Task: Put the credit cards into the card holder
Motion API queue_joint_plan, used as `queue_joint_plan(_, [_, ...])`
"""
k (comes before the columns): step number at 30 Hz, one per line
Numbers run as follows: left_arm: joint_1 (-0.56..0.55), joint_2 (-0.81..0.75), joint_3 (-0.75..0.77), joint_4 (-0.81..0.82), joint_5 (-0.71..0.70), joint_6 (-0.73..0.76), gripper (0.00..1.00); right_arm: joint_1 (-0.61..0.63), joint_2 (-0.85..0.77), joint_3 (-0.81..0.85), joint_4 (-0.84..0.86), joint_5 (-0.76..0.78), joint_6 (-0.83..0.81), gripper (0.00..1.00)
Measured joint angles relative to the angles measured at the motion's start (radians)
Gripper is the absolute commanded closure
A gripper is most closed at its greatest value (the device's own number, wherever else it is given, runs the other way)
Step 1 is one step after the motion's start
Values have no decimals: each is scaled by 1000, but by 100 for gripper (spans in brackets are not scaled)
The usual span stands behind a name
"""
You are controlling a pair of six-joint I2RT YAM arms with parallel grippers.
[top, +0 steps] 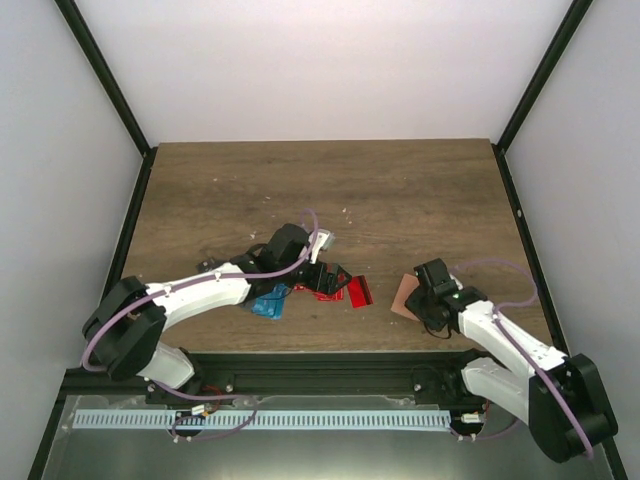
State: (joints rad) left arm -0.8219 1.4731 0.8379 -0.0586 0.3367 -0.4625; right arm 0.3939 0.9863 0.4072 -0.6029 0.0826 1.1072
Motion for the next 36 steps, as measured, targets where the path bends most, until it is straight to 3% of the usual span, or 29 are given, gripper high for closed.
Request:
queue_joint_plan(3, [0, 11, 0, 15, 7, 5, 9, -3, 2, -10, 45, -21, -44, 87])
queue_joint_plan(8, [0, 26, 0, 25, 9, 14, 9, -5, -16, -15, 90, -45, -111, 99])
queue_joint_plan(24, [0, 24, -2, 82, -50, 17, 10, -5, -86, 2, 219, -268, -313, 99])
queue_joint_plan(36, [0, -84, -71, 181, -95, 21, 10, -5, -152, 44, 320, -394, -406, 99])
